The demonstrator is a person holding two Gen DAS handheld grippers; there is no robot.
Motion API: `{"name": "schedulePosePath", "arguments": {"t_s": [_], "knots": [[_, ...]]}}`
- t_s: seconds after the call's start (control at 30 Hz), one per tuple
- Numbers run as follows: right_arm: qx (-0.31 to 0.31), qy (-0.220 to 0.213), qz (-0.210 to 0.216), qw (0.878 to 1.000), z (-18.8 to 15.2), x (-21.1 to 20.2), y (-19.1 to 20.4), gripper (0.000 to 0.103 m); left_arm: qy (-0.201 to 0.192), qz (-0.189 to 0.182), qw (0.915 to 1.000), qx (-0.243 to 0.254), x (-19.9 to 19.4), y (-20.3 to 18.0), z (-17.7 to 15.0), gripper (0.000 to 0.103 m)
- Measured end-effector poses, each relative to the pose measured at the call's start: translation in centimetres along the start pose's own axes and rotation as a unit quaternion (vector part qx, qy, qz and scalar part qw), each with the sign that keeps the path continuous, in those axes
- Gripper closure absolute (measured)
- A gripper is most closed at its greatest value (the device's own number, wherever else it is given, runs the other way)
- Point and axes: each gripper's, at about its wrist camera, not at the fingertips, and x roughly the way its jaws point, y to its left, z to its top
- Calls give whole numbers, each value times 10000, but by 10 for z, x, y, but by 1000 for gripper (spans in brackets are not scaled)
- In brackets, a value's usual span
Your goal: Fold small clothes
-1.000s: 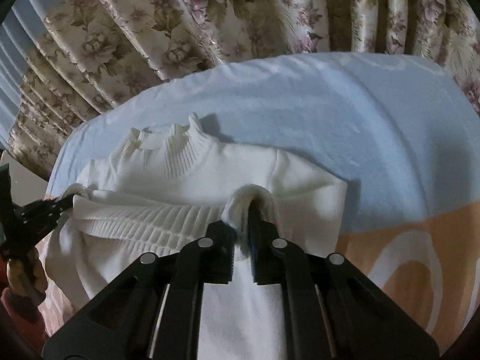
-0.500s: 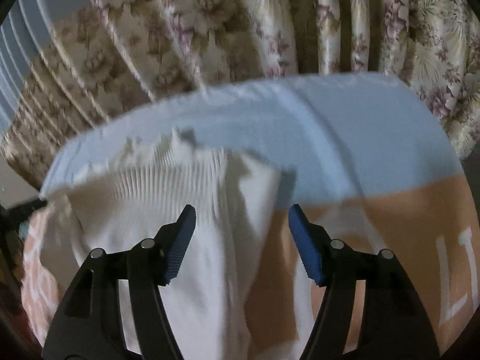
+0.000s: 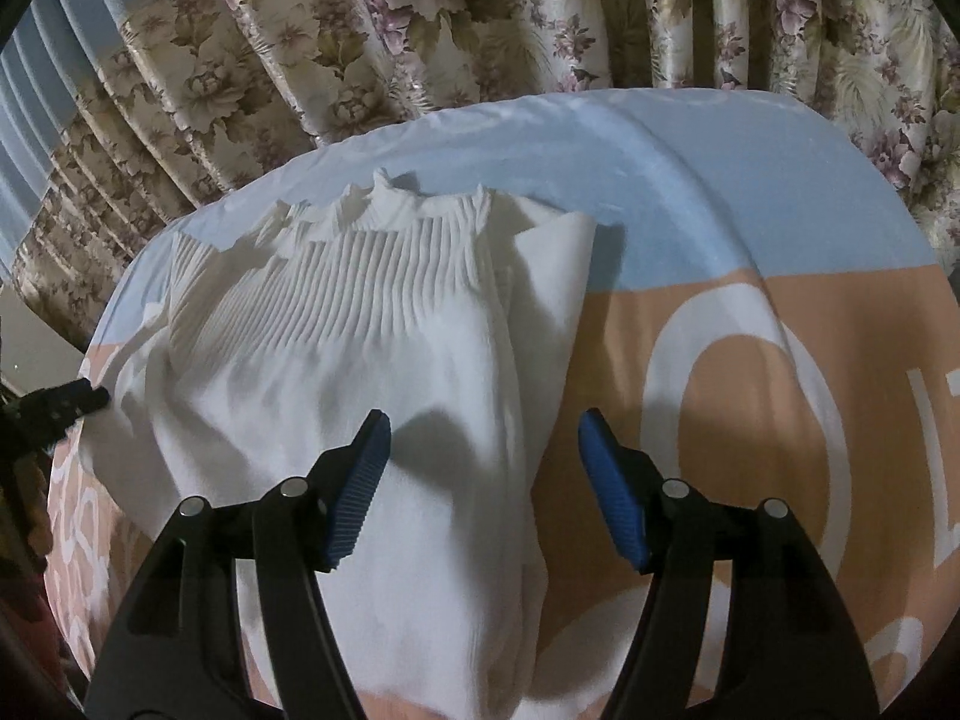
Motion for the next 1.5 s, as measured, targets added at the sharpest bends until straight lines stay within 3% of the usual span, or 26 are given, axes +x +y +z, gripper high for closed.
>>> {"name": "schedulePosePath", "arguments": {"t_s": [0.07, 0.1, 0.13, 0.17, 0.23, 0.3, 0.37, 0.43, 0.53, 0.77, 0.8, 0.83, 0.9, 0.93, 0.97, 1.03, 1.07, 1.17, 1.37, 1.43, 1.5], "knots": [[-4, -26, -40, 10000, -5, -7, 0, 37, 9, -68, 9999, -103, 1, 5, -5, 26], [27, -16, -23, 10000, -8, -9, 0, 37, 43, -183, 9996, -233, 2, 8, -6, 34], [80, 36, 33, 10000, -13, -11, -1, 37, 87, -298, 9990, -320, 3, 11, -6, 49], [104, 85, 52, 9999, -16, -11, -1, 38, 146, -489, 9977, -436, 3, 14, -8, 56], [91, 191, 88, 9997, -22, -11, 1, 54, 145, -667, 9962, -548, 0, 20, -9, 82], [76, 246, 84, 9996, -26, -9, 4, 70, 93, -667, 9963, -537, -7, 20, -15, 89], [-16, 36, 31, 10000, -27, -16, 9, 79, 58, -600, 9969, -505, -14, 18, -18, 93], [-55, -191, 61, 9998, -26, -24, 13, 87, 56, -587, 9969, -516, -20, 18, -26, 94], [-205, -374, 70, 9991, -27, -31, 17, 89, 80, -526, 9971, -549, -23, 21, -42, 94], [-347, -69, -87, 9993, -42, -15, 10, 90, 228, -441, 9969, -608, -17, 21, -59, 89], [-304, -62, -82, 9995, -42, -14, 8, 90, 233, -367, 9974, -569, -18, 20, -58, 82], [-264, -55, -70, 9996, -42, -14, 5, 90, 191, -234, 9981, -545, -21, 21, -55, 64], [-263, -26, -95, 9996, -40, -15, 6, 87, 30, 29, 9990, -446, -31, 22, -47, 38], [-296, -108, -81, 9995, -38, -19, 8, 80, -187, 169, 9992, -311, -42, 21, -39, 36], [-322, -224, 3, 9992, -34, -26, 11, 78, -285, 255, 9990, -240, -46, 20, -33, 36], [-375, -427, 80, 9984, -27, -35, 14, 64, -501, 353, 9981, -103, -54, 15, -12, 23], [-444, -559, 72, 9974, -17, -38, 19, 61, -569, 332, 9978, -71, -53, 12, -1, 22], [-526, -594, 81, 9968, 7, -26, 32, 59, -678, 146, 9976, 10, -34, 3, 37, 22], [-536, -279, -136, 9981, 62, 33, 32, 59, -37, -15, 10000, 11, 40, 6, 91, 26], [-512, -124, -217, 9984, 73, 46, 28, 60, 157, -28, 9999, 56, 56, 7, 93, 56], [-435, 115, -271, 9986, 78, 59, 21, 63, 227, -426, 9988, -96, 62, 11, 93, 76]]}}
